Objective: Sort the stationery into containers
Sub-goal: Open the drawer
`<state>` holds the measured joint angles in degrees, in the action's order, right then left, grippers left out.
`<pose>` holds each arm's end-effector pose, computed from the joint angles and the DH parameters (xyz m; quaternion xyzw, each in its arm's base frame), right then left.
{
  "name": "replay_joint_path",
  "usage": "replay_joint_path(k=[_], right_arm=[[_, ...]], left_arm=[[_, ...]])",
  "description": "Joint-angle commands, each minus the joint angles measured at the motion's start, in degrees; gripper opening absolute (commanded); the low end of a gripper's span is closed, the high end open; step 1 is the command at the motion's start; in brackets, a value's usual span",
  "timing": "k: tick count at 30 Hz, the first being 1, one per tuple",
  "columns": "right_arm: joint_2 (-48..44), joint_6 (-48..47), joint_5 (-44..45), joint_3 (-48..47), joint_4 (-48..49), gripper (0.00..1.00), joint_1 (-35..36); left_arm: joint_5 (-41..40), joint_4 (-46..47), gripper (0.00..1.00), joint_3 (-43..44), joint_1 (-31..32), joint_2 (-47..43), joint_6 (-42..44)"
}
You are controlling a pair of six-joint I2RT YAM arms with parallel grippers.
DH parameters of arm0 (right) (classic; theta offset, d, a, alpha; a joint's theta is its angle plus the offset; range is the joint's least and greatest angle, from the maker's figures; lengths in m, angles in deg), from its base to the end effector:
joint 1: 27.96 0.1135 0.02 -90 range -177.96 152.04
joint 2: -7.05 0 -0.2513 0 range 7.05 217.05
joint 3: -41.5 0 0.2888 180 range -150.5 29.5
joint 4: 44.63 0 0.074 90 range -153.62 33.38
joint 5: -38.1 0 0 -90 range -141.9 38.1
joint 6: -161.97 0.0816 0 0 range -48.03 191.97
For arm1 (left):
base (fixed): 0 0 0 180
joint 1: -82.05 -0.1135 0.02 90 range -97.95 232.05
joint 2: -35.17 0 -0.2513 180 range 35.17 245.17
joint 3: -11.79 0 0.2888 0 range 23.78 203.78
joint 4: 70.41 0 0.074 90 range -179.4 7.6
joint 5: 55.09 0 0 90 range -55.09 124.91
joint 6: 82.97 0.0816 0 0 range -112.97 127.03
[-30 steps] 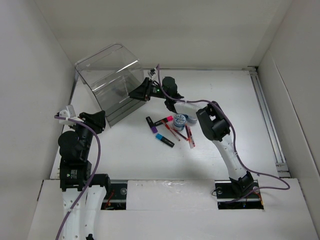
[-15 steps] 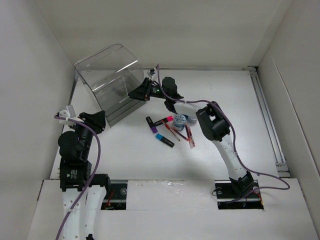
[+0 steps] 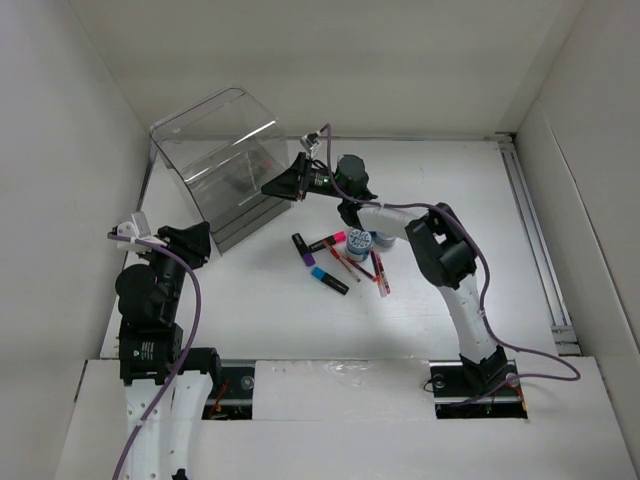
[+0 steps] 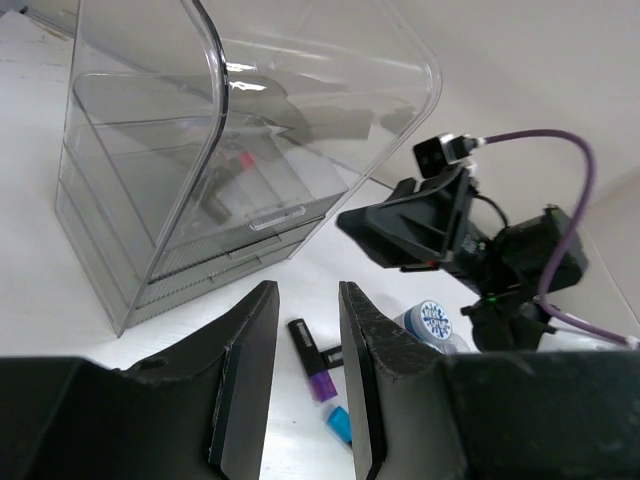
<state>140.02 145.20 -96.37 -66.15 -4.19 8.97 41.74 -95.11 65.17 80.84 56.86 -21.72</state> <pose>0.4293 0.3942 0.2084 -0.1102 0.6283 0.7343 0.2321 0.1863 -0.0058 0.3770 -0.1279 0.6506 -0.2163 0.7167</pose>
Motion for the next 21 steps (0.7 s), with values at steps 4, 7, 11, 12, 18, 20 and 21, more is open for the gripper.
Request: replay_joint_path(k=[4, 7, 11, 12, 18, 20, 21], right_arm=[[-7.99, -0.02, -0.54, 3.55, 9.45, 0.44, 0.78], [-5.27, -0.02, 0.78, 2.76, 6.91, 0.44, 0.78], [0.27, -0.02, 1.31, -1.98, 2.43, 0.47, 0.78], [0.80, -0.02, 1.31, -2.51, 1.90, 0.47, 0.78], [3.62, -0.55, 2.81, -6.47, -3.46, 0.47, 0.25], [4.84, -1.07, 3.34, -7.26, -4.17, 0.46, 0.25], [4.85, -1.07, 3.34, -8.13, -5.13, 0.46, 0.25]], left_arm=[[-1.03, 1.46, 0.27, 0.54, 0.16, -1.04, 0.28], [-1.03, 1.46, 0.27, 0.54, 0.16, -1.04, 0.28], [-1.03, 1.46, 0.27, 0.54, 0.16, -1.04, 0.28], [-1.03, 1.46, 0.27, 0.54, 0.16, -1.04, 0.28], [-1.03, 1.99, 0.27, 0.54, 0.16, -0.51, 0.28], [-1.03, 2.51, 0.27, 0.54, 0.16, -0.51, 0.28], [-1.03, 2.51, 0.27, 0.54, 0.16, -0.51, 0.28]])
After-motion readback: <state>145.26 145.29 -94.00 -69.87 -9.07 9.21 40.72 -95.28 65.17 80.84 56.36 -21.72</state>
